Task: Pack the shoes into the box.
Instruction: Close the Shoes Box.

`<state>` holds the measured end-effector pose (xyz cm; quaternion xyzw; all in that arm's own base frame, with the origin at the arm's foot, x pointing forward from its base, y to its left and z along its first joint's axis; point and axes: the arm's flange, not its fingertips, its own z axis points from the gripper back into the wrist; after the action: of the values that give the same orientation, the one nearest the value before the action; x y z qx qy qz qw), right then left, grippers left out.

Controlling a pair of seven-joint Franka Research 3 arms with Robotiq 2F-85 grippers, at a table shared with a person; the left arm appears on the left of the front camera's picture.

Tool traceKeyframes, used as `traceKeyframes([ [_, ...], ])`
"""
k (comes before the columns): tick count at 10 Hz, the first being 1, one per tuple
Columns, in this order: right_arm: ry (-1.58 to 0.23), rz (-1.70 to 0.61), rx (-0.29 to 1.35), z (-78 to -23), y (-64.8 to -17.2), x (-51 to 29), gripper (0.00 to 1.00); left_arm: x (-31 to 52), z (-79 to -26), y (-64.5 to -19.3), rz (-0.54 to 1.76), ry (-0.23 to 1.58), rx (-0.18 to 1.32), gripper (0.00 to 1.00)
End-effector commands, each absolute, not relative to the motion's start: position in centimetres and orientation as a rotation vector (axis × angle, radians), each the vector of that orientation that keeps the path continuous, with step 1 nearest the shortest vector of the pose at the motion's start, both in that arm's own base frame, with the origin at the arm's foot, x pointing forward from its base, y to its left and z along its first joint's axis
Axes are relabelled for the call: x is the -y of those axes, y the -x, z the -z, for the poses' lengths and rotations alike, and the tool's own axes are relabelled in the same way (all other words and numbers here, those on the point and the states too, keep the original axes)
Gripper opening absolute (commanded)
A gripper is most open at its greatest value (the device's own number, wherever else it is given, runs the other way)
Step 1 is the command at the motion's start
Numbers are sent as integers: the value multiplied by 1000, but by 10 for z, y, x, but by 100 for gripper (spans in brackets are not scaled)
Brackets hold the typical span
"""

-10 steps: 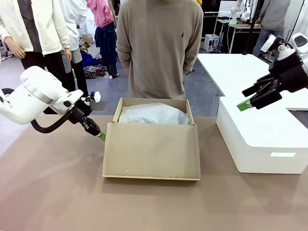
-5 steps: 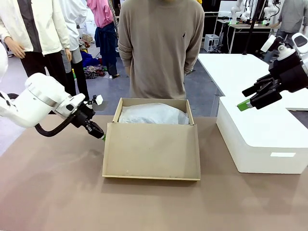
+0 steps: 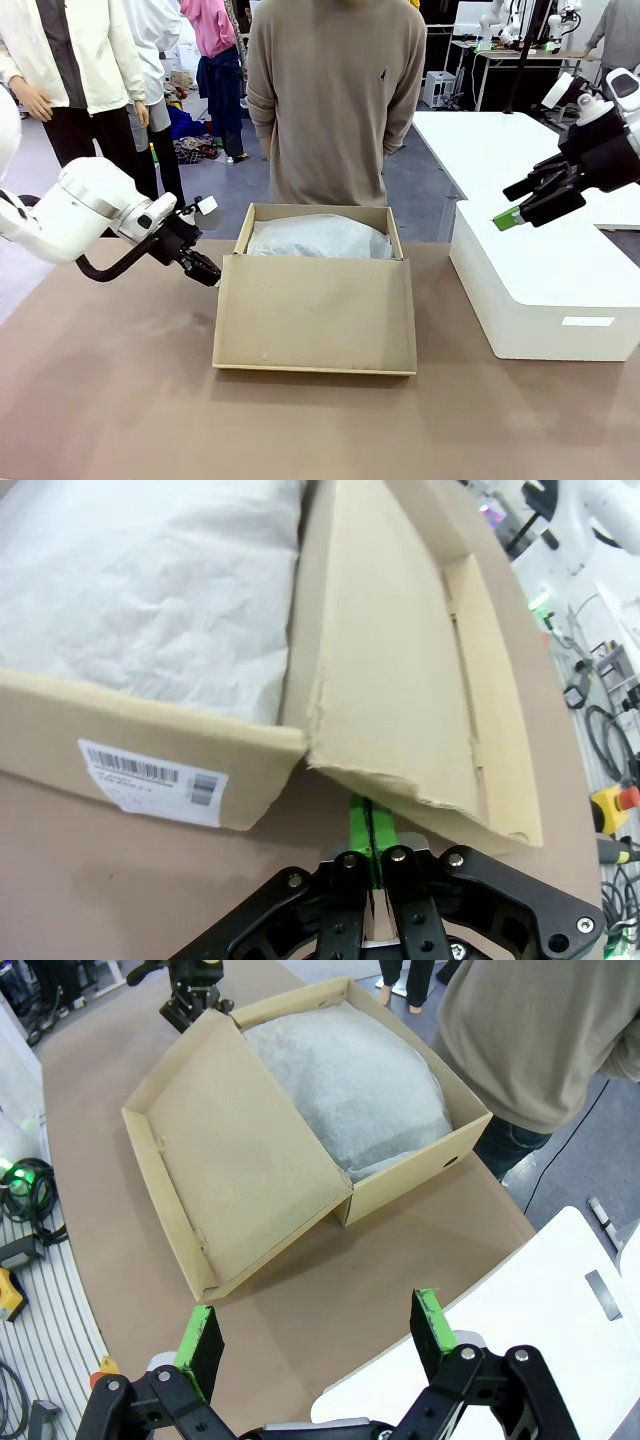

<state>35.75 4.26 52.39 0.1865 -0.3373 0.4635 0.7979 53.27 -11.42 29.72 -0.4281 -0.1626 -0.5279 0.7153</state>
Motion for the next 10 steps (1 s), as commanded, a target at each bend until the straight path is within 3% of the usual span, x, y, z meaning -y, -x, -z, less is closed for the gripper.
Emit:
traceKeyframes([
  [1, -425, -1014, 753, -522, -361, -41, 100, 110, -298, -536, 1190, 1043, 408, 0],
  [6, -425, -1014, 753, -522, -361, -41, 100, 110, -301, -537, 1205, 1216, 459, 0],
  [10, -425, -1014, 753, -522, -361, -41, 100, 111, -344, -529, 1214, 1159, 570, 0],
])
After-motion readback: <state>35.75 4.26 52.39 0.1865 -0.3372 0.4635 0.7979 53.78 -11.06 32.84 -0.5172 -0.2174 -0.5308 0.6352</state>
